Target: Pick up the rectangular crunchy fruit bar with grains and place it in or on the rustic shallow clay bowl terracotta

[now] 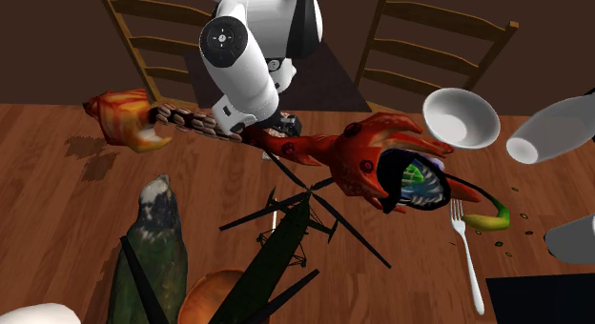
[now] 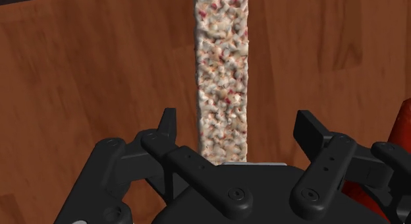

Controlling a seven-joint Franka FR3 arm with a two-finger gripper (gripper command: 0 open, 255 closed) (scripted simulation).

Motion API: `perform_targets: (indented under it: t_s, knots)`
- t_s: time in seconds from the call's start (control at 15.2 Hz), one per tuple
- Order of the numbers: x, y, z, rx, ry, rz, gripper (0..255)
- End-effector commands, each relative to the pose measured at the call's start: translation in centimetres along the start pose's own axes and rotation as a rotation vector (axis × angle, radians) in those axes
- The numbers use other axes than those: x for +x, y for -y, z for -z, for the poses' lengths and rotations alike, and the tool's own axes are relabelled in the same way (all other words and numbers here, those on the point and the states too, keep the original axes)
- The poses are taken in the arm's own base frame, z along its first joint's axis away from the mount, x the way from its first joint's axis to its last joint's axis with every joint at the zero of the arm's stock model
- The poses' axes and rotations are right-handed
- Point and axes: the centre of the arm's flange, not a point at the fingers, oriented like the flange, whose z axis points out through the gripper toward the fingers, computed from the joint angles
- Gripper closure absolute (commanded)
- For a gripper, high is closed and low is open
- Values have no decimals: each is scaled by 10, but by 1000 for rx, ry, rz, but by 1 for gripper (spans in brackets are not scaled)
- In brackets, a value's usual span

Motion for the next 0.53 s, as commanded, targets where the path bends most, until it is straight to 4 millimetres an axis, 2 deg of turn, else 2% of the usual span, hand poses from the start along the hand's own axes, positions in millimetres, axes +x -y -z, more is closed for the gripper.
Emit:
perform_targets:
  t_s: [0.0,0.07,0.2,0.26,0.33,0.4,0.46]
  knots:
    - [10,4,-28,-33,-49,0,255]
    - [7,4,-30,-33,-49,0,255]
    - [14,-2,-31,-35,-49,1,255]
    - [3,-2,-31,-32,-48,-1,255]
    - [0,1,-1,-3,-5,15,0]
    - [0,1,-1,-3,-5,15,0]
    - [10,-6,6,6,-4,41,0]
